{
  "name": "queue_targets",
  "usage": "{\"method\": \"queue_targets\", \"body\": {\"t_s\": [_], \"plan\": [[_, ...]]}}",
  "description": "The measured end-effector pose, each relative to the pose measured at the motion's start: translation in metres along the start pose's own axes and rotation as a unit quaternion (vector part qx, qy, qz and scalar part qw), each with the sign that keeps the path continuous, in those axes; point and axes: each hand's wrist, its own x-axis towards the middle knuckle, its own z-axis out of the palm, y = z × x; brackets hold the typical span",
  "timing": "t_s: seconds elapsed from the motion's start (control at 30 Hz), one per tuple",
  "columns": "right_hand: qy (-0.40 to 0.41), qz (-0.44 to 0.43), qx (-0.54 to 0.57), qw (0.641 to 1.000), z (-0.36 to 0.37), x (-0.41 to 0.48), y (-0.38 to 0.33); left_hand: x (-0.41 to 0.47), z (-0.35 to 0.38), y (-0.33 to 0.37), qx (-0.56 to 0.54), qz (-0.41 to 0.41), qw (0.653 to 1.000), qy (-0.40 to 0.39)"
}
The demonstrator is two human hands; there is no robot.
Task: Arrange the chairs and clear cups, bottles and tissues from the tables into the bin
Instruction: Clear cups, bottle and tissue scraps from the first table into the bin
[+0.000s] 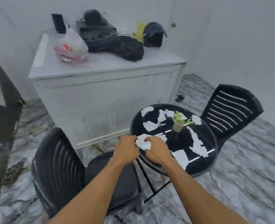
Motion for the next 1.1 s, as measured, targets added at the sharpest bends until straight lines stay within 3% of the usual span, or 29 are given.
{"method": "queue_targets", "body": {"t_s": [0.2,0.4,0.6,0.73,0.83,0.93,1.1], "plan": [[0.001,0.107,0.0,0.994,-0.022,-0.005,0.099,0.049,0.08,0.052,0.08,0.05,0.991,-0.092],[-0.034,0.177,0.014,0.984,-0.013,0.014,0.163,0.093,0.127,0.046,0.123,0.045,0.979,-0.156],[-0.086,0.193,-0.02,0.977,0.003,0.06,0.214,0.159,0.171,0.021,0.188,0.0,0.959,-0.214],[-0.137,0.182,-0.091,0.969,0.023,0.079,0.237,0.179,0.198,0.006,0.236,0.026,0.937,-0.256],[-0.1,0.178,-0.062,0.977,0.038,0.086,0.254,0.184,0.215,0.011,0.27,0.075,0.927,-0.249],[-0.073,0.172,-0.035,0.982,0.043,0.091,0.27,0.19,0.224,0.026,0.217,0.105,0.942,-0.235],[0.055,0.196,-0.016,0.979,0.007,0.11,0.296,0.211,0.237,0.045,0.076,0.059,0.983,-0.159]]}}
